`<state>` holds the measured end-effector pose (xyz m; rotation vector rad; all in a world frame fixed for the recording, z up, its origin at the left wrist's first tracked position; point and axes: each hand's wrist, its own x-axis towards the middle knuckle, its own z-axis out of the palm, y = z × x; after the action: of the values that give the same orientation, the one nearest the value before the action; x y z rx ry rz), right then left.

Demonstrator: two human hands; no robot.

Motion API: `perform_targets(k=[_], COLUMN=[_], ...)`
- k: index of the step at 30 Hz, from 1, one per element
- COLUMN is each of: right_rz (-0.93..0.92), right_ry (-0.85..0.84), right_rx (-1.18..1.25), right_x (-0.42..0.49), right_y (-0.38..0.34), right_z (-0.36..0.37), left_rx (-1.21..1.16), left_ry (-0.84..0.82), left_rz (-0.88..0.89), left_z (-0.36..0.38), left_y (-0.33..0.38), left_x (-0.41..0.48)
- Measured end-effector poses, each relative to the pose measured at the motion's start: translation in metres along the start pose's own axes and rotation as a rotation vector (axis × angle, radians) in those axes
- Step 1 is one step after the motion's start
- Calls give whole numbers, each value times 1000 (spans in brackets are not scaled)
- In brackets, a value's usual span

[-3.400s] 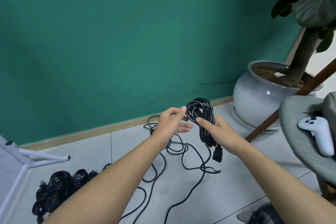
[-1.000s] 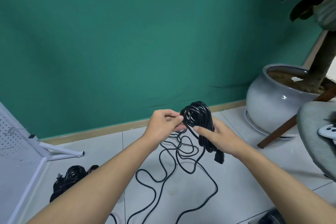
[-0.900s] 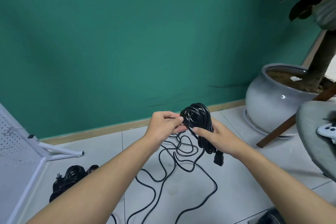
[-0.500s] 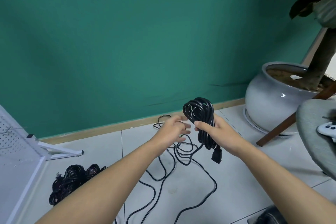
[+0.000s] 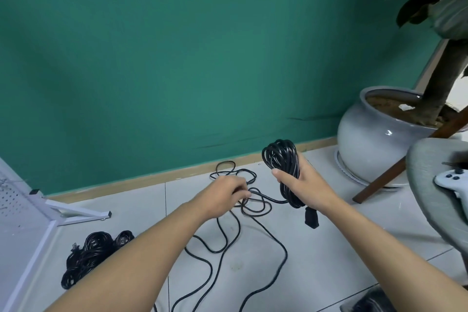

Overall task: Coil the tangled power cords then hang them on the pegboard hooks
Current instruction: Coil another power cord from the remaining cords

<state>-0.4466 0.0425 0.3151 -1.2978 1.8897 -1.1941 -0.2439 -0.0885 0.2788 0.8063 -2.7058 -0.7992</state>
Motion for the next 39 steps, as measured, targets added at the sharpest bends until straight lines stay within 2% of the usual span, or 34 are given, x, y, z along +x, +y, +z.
perform_targets(k=[3,5,9,11,15,17,22,27,31,33,39], right_rz=[35,36,14,23,49,48,39,19,-20,-25,-36], right_ry=[-44,-145,-431,-470,-419,-405,-312,-224,-151,-147,-99], right_rx=[-37,4,135,128,84,111,150,139,170,182,193], right_x=[0,-3,-14,-16,-15,-16,-17,-14,-11,-10,-13], right_y=[-1,-8,-24,-26,-28,-28,-30,-31,-26,-24,-23], right_z=[3,6,12,15,19,19,12,13,19,23,31], left_rx=[69,55,-46,-70,-96,-146,-288,-381,-759,-873,-890], left_ry=[184,274,360,377,361,333,179,347,405,408,417], left_rz=[203,288,275,259,199,110,-90,-169,-311,-369,-420], left_z=[-15,-25,-34,-35,-35,-38,-43,-43,-35,-29,-22], left_y=[14,23,36,37,34,25,1,13,41,51,57], left_x=[3,3,-4,-7,-6,-6,-17,-15,-7,-2,3])
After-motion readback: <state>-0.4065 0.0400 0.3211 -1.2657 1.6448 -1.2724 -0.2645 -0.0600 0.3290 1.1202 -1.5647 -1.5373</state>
